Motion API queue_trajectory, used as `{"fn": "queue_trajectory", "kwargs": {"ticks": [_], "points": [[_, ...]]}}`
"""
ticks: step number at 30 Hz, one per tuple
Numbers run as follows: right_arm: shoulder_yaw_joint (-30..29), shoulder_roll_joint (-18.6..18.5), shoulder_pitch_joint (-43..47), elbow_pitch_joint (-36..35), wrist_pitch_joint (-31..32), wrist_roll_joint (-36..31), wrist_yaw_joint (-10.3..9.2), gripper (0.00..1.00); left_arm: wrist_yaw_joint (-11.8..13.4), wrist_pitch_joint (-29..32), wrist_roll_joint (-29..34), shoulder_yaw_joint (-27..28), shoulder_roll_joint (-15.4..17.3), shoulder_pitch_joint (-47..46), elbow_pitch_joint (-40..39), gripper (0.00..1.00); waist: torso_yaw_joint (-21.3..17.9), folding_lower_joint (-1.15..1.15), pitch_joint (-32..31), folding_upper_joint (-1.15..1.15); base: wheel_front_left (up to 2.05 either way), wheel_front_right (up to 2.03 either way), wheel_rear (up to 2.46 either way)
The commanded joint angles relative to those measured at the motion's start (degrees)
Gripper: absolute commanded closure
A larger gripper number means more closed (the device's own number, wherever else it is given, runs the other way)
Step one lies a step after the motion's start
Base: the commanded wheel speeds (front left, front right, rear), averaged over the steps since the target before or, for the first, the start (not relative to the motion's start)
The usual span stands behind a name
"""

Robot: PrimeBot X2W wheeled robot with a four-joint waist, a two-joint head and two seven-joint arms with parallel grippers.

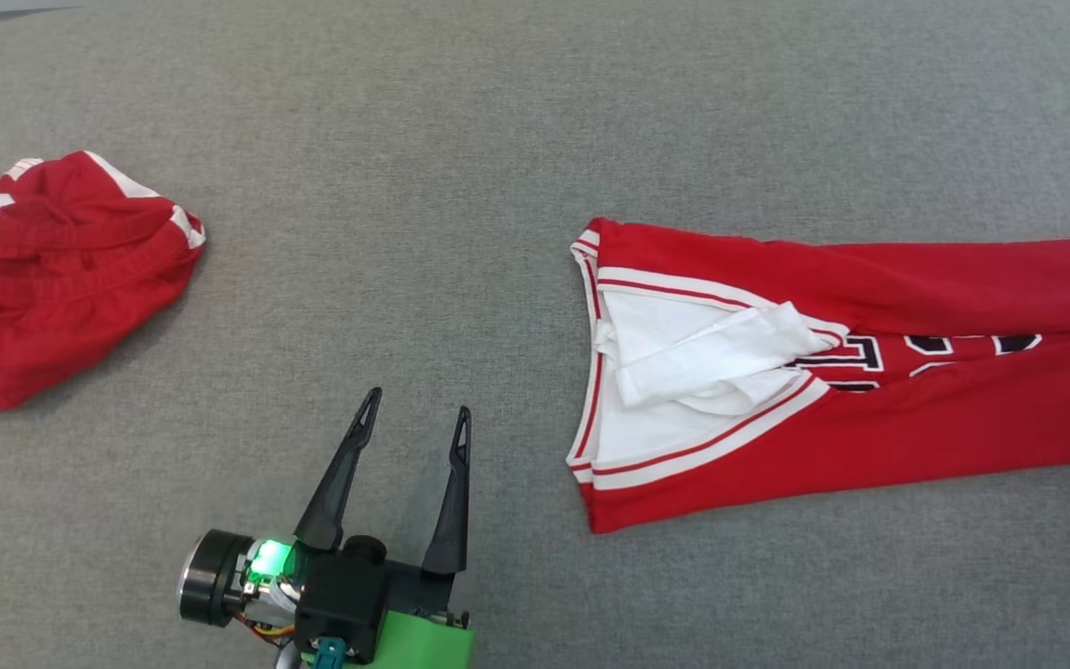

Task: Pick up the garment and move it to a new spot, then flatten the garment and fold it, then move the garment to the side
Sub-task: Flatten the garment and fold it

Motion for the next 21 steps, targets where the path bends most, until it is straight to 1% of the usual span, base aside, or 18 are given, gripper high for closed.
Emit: {"fn": "queue_trajectory", "kwargs": {"ticks": [1, 4, 8, 11, 12, 13, 14, 17, 21], "points": [[-0.2, -0.7, -0.9, -0.8, 0.3, -0.7, -0.17, 1.0, 0.0, -0.2, 0.2, 0.2, 0.5, -1.2, -0.1, 0.0, -2.3, 0.0, 1.1, 0.0, 0.0, 0.0, 0.0], [0.1, -0.9, -1.3, -3.1, 0.3, -1.4, -0.17, 1.0, -0.1, -0.2, 0.2, 0.4, 1.0, -1.9, 0.2, 0.0, -3.5, 0.0, 1.0, 0.0, 0.0, 0.0, 0.0], [1.1, 0.8, -0.9, -7.9, 1.1, -2.7, -0.16, 1.0, 0.0, -0.2, -0.1, 0.4, 1.4, -1.7, 0.7, 0.0, -4.5, 0.0, -0.5, 0.0, 0.0, 0.0, 0.0], [1.8, 2.3, 0.5, -13.0, 2.5, -3.8, -0.16, 1.0, 0.0, -0.2, -0.4, 0.3, 1.5, -1.2, 1.1, 0.0, -4.4, 0.0, -2.1, 0.0, 0.0, 0.0, 0.0], [1.6, 3.0, 0.8, -14.7, 2.9, -4.0, -0.16, 1.0, 0.0, -0.2, -0.5, 0.1, 1.4, -1.1, 1.2, 0.0, -4.2, 0.0, -2.5, 0.0, 0.0, 0.0, 0.0], [1.7, 4.8, 2.0, -18.9, 4.4, -4.5, -0.15, 1.0, 0.2, -0.2, -0.6, 0.0, 1.3, -0.5, 1.3, 0.0, -3.7, 0.0, -3.5, 0.0, 0.0, 0.0, 0.0], [1.6, 5.9, 2.7, -21.5, 5.3, -4.9, -0.15, 1.0, 0.3, -0.2, -0.7, 0.1, 1.2, -0.2, 1.1, 0.0, -3.3, 0.0, -4.0, 0.0, 0.0, 0.0, 0.0], [1.4, 8.7, 5.0, -27.6, 7.7, -5.9, -0.15, 1.0, 0.7, -0.2, -1.1, 0.1, 0.8, 0.2, 1.1, 0.0, -1.8, 0.0, -5.0, 0.0, 0.0, 0.0, 0.0], [2.9, 12.8, 7.8, -35.3, 10.8, -6.9, -0.15, 1.0, 0.7, -0.2, -1.3, -0.2, 0.3, 0.8, 1.0, 0.0, 0.9, 0.0, -5.7, 0.0, 0.0, 0.0, 0.0]]}}
